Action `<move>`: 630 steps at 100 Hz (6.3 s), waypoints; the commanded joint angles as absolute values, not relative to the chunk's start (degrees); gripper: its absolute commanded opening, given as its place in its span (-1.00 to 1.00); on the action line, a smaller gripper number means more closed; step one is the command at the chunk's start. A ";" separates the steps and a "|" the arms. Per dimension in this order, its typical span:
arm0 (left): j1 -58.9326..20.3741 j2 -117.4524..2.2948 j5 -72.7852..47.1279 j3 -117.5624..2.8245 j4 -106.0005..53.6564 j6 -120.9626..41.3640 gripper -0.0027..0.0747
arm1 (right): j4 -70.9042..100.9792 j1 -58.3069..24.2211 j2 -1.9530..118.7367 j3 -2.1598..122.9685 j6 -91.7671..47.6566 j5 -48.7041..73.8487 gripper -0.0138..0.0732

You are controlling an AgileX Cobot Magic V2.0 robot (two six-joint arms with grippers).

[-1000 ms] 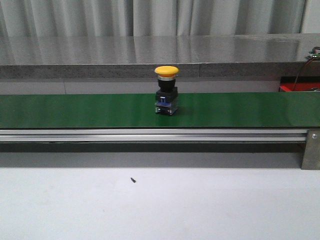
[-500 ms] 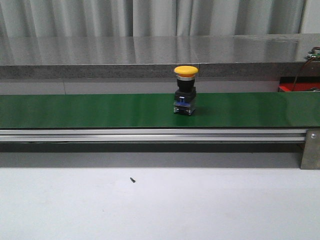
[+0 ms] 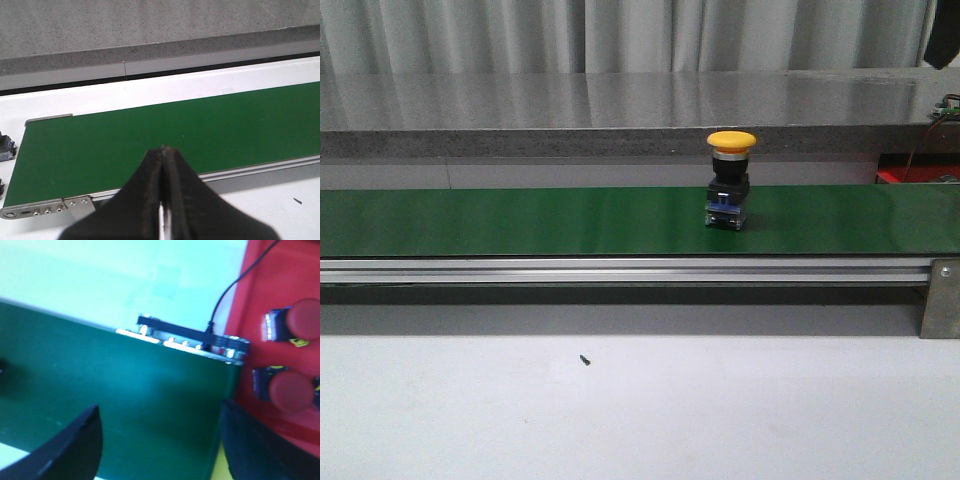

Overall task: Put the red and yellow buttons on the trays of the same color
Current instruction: 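Grasp the yellow button at the belt end with the right gripper, then lower the yellow button into the yellow tray and open the right gripper, then withdraw the right gripper and move the left gripper over the last red button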

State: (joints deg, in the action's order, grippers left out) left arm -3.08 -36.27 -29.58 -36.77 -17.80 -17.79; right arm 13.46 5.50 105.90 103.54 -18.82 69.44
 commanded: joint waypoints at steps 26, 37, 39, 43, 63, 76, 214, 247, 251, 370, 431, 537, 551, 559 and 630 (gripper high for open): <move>-3.59 -36.39 -25.94 -38.38 -18.88 -17.60 -0.98 | 12.31 -4.89 99.04 94.14 -19.45 65.95 0.48; -3.59 -36.39 -25.94 -38.38 -18.88 -17.60 -0.98 | 12.31 -7.46 99.04 91.73 -19.45 63.94 0.48; -3.59 -36.39 -25.94 -38.38 -18.88 -17.60 -0.98 | 12.31 -7.97 99.04 91.26 -19.45 63.56 0.48; -3.59 -36.39 -25.94 -38.38 -18.88 -17.60 -0.98 | 12.31 -8.91 99.04 90.35 -19.45 62.50 0.48; -3.59 -36.39 -25.94 -38.38 -18.88 -17.60 -0.98 | 12.25 -11.30 99.23 88.48 -19.45 59.07 0.48; -3.59 -36.39 -26.04 -38.38 -18.88 -17.60 -0.98 | 12.29 -11.34 99.23 88.48 -19.45 56.32 0.48; -3.59 -36.39 -26.05 -38.38 -18.88 -17.60 -0.98 | 7.96 7.90 90.89 88.06 -15.28 67.22 -0.40; -3.59 -36.39 -26.05 -38.38 -18.88 -17.60 -0.98 | 15.54 22.88 89.99 77.48 -19.25 57.36 -0.40; -3.59 -36.39 -26.05 -38.38 -18.88 -17.60 -0.98 | 15.54 23.38 90.05 75.83 -19.25 55.48 -0.40; -3.59 -36.39 -26.37 -38.38 -18.88 -17.60 -0.98 | 17.26 23.20 93.33 68.56 -19.37 44.81 0.49; -3.59 -36.39 -27.79 -38.38 -18.88 -17.60 -0.98 | 17.72 2.69 65.98 62.39 -19.97 41.74 0.48; -3.59 -36.39 -26.68 -38.74 -18.51 -17.60 -0.73 | 16.22 1.42 33.38 38.58 -19.97 43.04 -0.84; -3.59 -36.39 -27.82 -39.17 -18.51 -16.27 0.23 | 16.22 1.42 33.38 38.58 -19.97 42.99 -0.84; -3.59 -36.39 -27.45 -39.17 -18.24 -14.46 0.70 | 16.22 1.42 33.38 38.58 -19.97 42.99 -0.84; 19.73 -72.19 -32.44 -66.98 -10.72 -8.35 0.72 | 16.22 1.42 33.38 38.58 -19.97 42.99 -0.84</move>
State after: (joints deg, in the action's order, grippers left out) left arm 17.70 -67.99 -35.41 -61.53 -10.39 -9.03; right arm 15.76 1.38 33.40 37.16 -19.51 45.99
